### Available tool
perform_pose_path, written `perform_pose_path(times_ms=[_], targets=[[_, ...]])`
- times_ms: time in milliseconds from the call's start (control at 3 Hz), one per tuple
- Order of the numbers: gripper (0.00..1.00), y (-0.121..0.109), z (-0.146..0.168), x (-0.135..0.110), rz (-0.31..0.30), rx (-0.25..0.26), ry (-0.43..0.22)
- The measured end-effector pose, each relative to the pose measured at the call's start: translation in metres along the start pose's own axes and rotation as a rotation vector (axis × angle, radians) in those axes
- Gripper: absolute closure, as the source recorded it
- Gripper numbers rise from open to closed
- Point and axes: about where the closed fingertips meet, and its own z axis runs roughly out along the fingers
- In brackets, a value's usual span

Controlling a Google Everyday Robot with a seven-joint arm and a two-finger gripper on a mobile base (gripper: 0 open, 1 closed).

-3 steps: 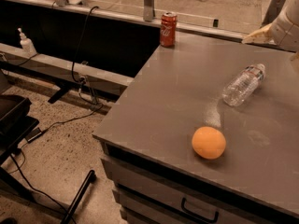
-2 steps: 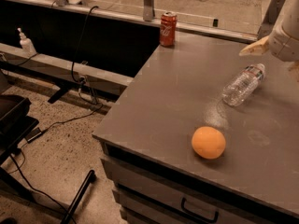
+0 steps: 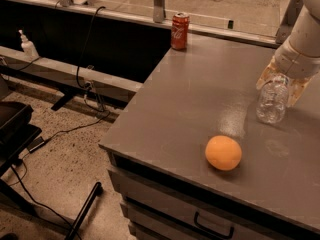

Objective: Move water bottle near coke can

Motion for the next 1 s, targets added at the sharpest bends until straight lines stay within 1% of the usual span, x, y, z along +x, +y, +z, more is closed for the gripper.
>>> perform_pose_path(times_ms=[333,667,1000], targets=[[0.67,-0.001,0.008,-0.022,-0.042,-0.008,-0.049],[0.90,-0.004,0.005,-0.036,-0.086,-0.013,-0.024],[1.00,-0.004,0.006,-0.039,-0.094,-0.015,-0.020]])
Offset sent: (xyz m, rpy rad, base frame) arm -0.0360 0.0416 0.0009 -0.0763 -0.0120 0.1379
